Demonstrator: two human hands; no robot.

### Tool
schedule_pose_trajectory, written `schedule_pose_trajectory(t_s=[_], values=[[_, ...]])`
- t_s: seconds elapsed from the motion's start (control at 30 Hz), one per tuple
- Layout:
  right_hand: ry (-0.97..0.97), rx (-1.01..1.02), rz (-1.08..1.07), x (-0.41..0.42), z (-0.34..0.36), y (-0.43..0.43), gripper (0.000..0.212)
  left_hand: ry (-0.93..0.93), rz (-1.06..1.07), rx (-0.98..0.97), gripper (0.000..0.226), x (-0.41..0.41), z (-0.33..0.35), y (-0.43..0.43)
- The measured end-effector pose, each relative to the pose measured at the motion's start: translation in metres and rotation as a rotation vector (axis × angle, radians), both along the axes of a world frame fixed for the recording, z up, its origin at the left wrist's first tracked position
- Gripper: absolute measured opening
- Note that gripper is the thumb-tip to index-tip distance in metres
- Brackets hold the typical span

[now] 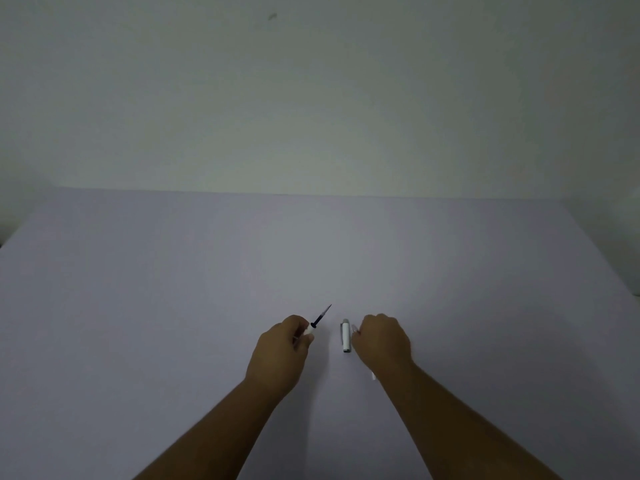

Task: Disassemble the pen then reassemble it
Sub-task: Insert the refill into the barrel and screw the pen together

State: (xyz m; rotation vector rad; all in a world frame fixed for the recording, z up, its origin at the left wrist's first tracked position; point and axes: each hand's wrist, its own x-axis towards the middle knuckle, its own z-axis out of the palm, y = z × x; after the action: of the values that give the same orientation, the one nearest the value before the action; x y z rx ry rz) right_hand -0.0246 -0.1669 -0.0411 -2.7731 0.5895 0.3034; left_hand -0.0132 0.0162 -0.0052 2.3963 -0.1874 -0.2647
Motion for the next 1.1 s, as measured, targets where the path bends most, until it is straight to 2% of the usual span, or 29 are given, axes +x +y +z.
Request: schedule_pose_trajectory(t_s=[0.1, 0.2, 0.23, 0.3, 0.63, 0.97, 1.1], values=[[-0.135, 0.342, -0.244, 0.008, 0.018, -0.002, 0.024, -0.013, -0.020, 0.014, 0.016, 0.003, 0.001, 0.001], [-0.302, 0.976, -0.506, 0.018, 0.043, -0.005, 0.008, -0.052, -0.047, 0.035, 0.018, 0.009, 0.005, 0.002], [-0.340, 1.155, -0.534, 0.020, 0.051, -0.005, 0.011, -0.069, -0.056, 0.049, 0.019, 0.011, 0.007, 0.003], [-0.381, 1.331, -0.512, 0.021, 0.063, -0.006, 0.015, -0.109, -0.086, 0.091, 0.021, 0.014, 0.011, 0.003], [-0.380, 1.264, -0.278, 0.002, 0.078, -0.001, 0.013, -0.228, -0.181, 0.136, 0.018, 0.011, 0.033, -0.002], [-0.529, 1.269, -0.323, -0.014, 0.093, -0.007, 0.017, -0.232, -0.161, 0.110, 0.020, 0.002, 0.042, 0.000], [-0.507, 1.239, -0.281, -0.017, 0.099, -0.005, 0.015, -0.244, -0.179, 0.113, 0.018, -0.002, 0.046, -0.001]])
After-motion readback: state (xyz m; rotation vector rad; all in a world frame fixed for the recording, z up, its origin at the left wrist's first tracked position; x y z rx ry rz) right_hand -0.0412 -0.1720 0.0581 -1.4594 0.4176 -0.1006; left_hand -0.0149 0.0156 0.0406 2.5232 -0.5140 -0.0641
